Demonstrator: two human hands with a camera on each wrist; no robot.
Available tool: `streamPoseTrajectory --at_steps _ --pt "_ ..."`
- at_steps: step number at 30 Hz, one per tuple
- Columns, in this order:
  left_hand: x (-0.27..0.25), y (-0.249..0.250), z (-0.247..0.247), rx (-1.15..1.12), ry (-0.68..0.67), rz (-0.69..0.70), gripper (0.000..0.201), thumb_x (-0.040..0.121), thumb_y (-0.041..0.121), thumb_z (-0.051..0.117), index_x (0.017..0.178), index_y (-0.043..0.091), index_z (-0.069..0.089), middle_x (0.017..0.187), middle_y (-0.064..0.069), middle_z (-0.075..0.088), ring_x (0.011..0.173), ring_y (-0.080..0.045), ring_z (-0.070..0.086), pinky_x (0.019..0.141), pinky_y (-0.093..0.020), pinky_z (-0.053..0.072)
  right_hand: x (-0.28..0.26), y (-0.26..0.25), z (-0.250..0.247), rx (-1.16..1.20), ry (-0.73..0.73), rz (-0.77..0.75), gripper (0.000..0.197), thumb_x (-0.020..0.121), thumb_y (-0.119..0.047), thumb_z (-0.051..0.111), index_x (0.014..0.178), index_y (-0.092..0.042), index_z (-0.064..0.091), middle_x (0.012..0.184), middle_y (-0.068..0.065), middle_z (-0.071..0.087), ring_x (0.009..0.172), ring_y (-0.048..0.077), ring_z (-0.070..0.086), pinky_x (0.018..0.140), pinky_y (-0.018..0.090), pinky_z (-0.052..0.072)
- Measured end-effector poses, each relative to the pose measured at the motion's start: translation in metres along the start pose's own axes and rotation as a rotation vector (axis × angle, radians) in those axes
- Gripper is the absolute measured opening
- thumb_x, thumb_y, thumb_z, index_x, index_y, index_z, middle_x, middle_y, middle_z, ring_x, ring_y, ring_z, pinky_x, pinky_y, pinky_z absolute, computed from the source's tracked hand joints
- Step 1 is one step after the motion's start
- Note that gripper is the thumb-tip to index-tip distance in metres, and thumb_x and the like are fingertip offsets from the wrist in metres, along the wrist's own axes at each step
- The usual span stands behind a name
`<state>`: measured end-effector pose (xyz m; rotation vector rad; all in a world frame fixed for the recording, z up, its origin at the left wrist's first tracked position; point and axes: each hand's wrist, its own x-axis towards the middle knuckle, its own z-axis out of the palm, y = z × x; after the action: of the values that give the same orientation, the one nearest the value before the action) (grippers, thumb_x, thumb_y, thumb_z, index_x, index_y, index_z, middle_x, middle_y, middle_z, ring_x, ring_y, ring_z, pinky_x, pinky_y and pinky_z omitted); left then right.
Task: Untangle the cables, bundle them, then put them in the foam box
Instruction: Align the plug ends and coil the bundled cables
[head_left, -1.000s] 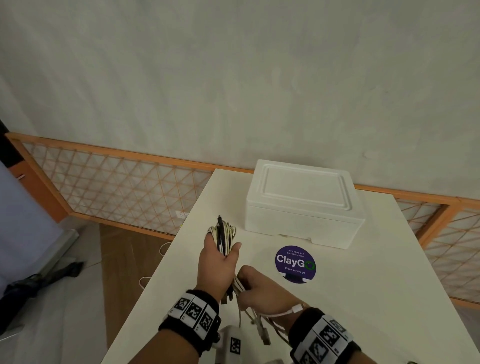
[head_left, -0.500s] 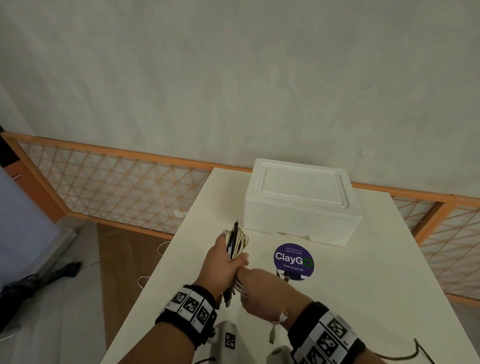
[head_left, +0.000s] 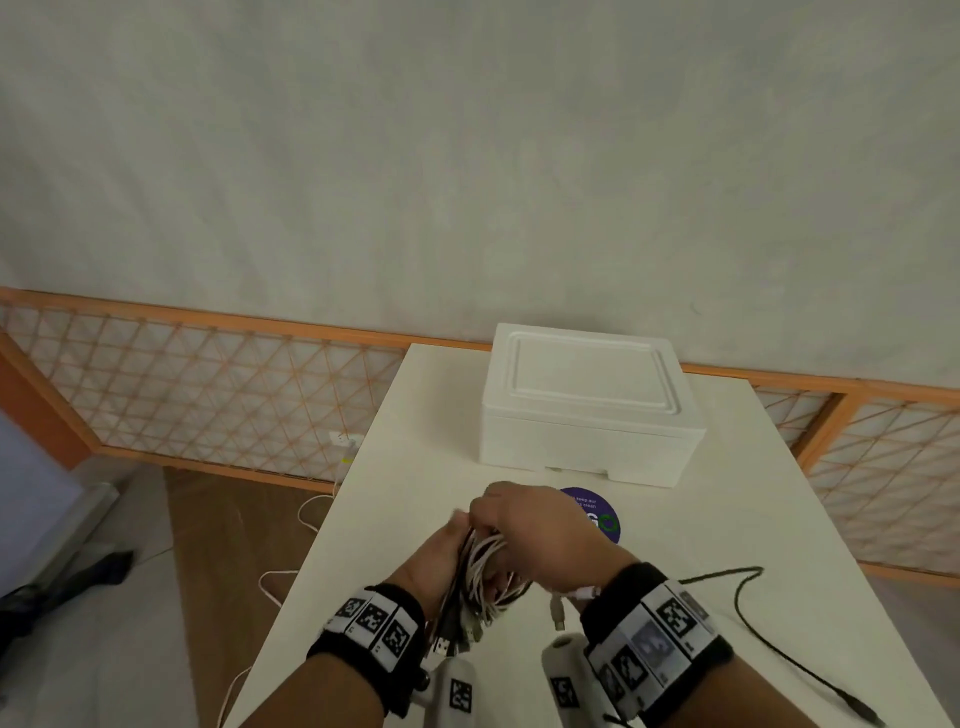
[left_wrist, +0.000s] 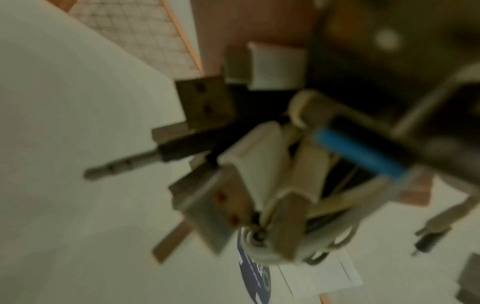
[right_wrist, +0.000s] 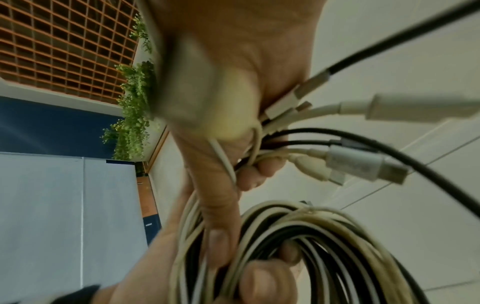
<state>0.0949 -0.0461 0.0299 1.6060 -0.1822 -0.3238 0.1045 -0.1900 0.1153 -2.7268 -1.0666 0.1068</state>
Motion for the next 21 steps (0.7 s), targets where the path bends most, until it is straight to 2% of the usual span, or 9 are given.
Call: streamPoseTrajectory --at_steps 1,3,5,8,13,15,17,20,21 --pt "0.0 0.004 -0.002 -0.069 -0.033 -0.027 0.058 0.06 0.045 0.084 0.099 0.005 0.069 0.092 -0.01 0.072 0.085 -0.018 0.068 0.084 -0.032 0.051 0.002 0.002 -0.001 -0.01 -0.002 0.014 0.019 0.077 -0.019 0.06 0.094 -0.019 0.054 0.093 -0.001 0.055 0.084 0.022 0.055 0.066 0.033 0.041" --pt "0.001 0.01 -0.004 -0.118 -0.156 -0.127 0.042 0.067 0.023 0.075 0.104 0.011 0.06 0.084 0.003 0.073 0.078 -0.009 0.067 0.075 -0.024 0.054 0.004 0.004 -0.004 -0.028 -0.011 0.056 0.017 0.078 -0.022 0.06 0.093 -0.019 0.055 0.093 -0.001 0.055 0.084 0.02 0.053 0.065 0.031 0.037" --pt "0.002 0.014 -0.012 0.009 -0.177 -0.131 0.049 0.061 0.015 0.073 0.107 0.014 0.057 0.087 0.0 0.071 0.081 -0.016 0.068 0.077 -0.033 0.055 0.007 0.004 -0.006 -0.023 -0.024 0.096 0.018 0.077 -0.026 0.062 0.093 -0.02 0.056 0.093 -0.002 0.056 0.081 0.018 0.052 0.064 0.029 0.035" --pt "0.003 0.017 -0.019 0.154 -0.189 -0.102 0.059 0.055 0.02 0.073 0.112 0.019 0.058 0.105 -0.007 0.068 0.099 -0.023 0.065 0.093 -0.045 0.051 0.008 0.003 -0.003 0.112 -0.016 0.165 0.019 0.072 -0.027 0.066 0.086 -0.025 0.054 0.09 -0.005 0.056 0.079 0.015 0.052 0.061 0.027 0.036" --pt "0.006 0.013 -0.022 0.188 -0.29 -0.122 0.05 0.06 0.009 0.067 0.109 0.019 0.058 0.098 0.003 0.067 0.087 -0.004 0.065 0.077 -0.02 0.051 -0.004 0.011 0.004 0.392 -0.136 0.293 0.035 0.066 -0.024 0.071 0.088 -0.035 0.045 0.094 -0.01 0.058 0.083 0.012 0.058 0.066 0.027 0.048" --pt "0.006 0.006 -0.031 0.197 -0.231 -0.14 0.053 0.058 0.015 0.066 0.11 0.021 0.057 0.096 0.0 0.067 0.084 -0.008 0.065 0.076 -0.024 0.052 -0.019 0.025 0.012 0.43 -0.177 0.368 0.04 0.067 -0.016 0.067 0.093 -0.035 0.044 0.094 -0.011 0.059 0.083 0.012 0.059 0.066 0.028 0.051" --pt "0.007 -0.001 -0.042 0.119 -0.14 -0.188 0.054 0.058 0.01 0.063 0.112 0.014 0.058 0.083 -0.006 0.064 0.07 -0.017 0.063 0.066 -0.029 0.052 -0.039 0.05 0.024 0.35 -0.18 0.458 0.038 0.07 -0.012 0.061 0.094 -0.036 0.043 0.094 -0.012 0.059 0.086 0.015 0.058 0.064 0.022 0.045" --pt "0.01 -0.004 -0.056 -0.095 0.027 -0.252 0.045 0.056 0.002 0.059 0.101 -0.002 0.057 0.058 -0.013 0.05 0.049 -0.023 0.05 0.053 -0.029 0.043 -0.063 0.082 0.035 0.034 -0.044 0.639 0.02 0.081 -0.018 0.055 0.097 -0.029 0.055 0.108 -0.009 0.064 0.1 0.017 0.059 0.079 0.024 0.045" --pt "0.011 -0.005 -0.056 -0.148 0.069 -0.254 0.039 0.055 0.001 0.057 0.093 -0.004 0.054 0.054 -0.012 0.046 0.046 -0.022 0.047 0.051 -0.028 0.042 -0.066 0.087 0.037 -0.01 0.032 0.672 0.023 0.081 -0.017 0.056 0.101 -0.028 0.057 0.111 -0.009 0.064 0.103 0.017 0.058 0.084 0.026 0.045"
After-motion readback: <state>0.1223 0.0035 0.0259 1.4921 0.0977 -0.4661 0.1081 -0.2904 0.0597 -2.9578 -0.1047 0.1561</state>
